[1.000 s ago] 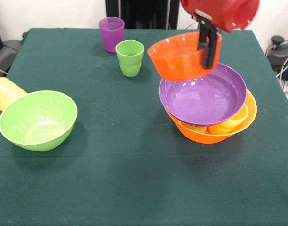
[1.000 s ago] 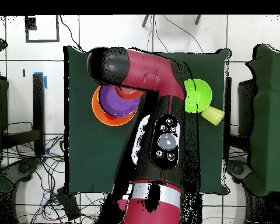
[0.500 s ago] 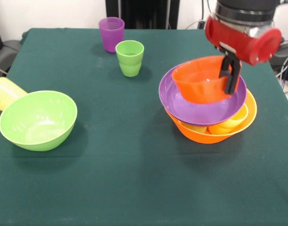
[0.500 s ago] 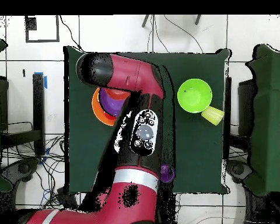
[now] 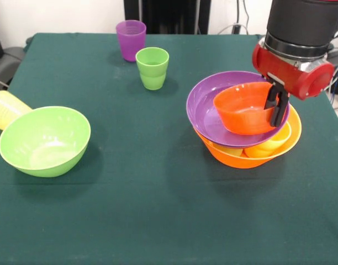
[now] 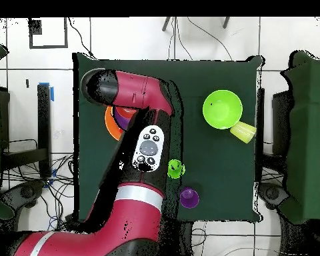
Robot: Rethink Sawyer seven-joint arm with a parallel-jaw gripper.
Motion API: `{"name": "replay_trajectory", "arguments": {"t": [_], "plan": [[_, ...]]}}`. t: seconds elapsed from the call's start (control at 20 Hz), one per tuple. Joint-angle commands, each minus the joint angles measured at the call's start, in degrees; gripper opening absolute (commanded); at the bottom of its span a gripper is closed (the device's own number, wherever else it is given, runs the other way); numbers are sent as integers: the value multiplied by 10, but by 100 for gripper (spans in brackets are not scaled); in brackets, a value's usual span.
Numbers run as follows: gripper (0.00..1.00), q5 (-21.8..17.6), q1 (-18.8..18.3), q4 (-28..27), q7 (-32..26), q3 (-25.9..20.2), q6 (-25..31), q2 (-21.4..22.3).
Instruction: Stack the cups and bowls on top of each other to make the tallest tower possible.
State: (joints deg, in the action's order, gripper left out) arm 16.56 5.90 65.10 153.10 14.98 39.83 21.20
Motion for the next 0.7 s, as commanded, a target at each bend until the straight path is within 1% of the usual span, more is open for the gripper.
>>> {"name": "replay_trajectory", "arguments": {"t": [0.05,0.45,0.7], "plan": [[0,17,9,29,118,-10,-9,-11],[0,24,6,45,93,0,14,9],[0,28,4,41,87,2,25,9]]}}
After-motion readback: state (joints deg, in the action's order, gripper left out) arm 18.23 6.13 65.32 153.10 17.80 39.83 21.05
